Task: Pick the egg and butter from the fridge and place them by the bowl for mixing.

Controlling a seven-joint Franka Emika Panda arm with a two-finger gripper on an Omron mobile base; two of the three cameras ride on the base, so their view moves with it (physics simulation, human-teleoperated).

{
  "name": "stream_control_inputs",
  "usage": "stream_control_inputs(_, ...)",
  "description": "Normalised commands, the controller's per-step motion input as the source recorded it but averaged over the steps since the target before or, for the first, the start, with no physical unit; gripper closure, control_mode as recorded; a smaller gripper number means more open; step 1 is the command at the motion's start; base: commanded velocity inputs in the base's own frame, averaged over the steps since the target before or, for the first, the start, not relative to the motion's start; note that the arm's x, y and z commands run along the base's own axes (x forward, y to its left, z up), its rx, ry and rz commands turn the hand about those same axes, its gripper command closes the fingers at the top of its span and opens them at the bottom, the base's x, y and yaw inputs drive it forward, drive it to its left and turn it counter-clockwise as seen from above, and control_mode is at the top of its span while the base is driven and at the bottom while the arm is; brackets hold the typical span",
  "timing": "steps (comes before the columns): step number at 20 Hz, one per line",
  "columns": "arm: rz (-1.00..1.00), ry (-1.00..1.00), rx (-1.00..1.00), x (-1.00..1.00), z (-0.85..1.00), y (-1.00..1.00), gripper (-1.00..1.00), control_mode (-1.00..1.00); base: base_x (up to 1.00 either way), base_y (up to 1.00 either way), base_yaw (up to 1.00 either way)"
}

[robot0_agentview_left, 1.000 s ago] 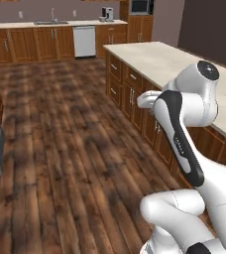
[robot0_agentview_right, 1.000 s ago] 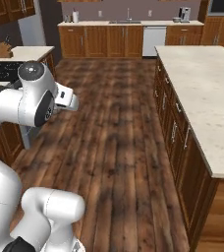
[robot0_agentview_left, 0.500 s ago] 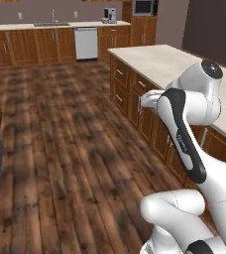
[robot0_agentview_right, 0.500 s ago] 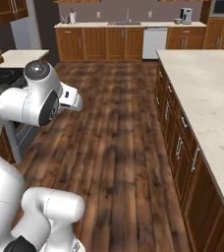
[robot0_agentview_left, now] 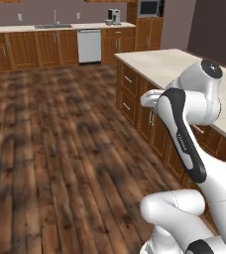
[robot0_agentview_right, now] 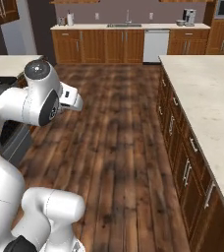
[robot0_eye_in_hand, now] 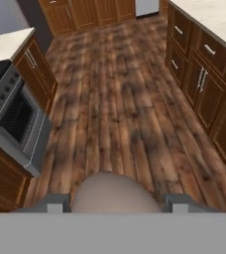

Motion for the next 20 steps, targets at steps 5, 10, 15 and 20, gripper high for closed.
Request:
stream_control_inputs(5, 0.0, 0.0, 0.0, 0.0, 0.0, 0.0, 1.0, 1.0, 0.92, 0.04, 0.0)
stream_control_inputs(10, 0.0, 0.0, 0.0, 0.0, 0.0, 0.0, 1.0, 1.0, 0.94, 0.04, 0.0)
stream_control_inputs(15, 0.0, 0.0, 0.0, 0.0, 0.0, 0.0, 1.0, 1.0, 0.94, 0.02, 0.0)
stream_control_inputs(20, 0.0, 0.0, 0.0, 0.0, 0.0, 0.0, 1.0, 1.0, 0.94, 0.01, 0.0)
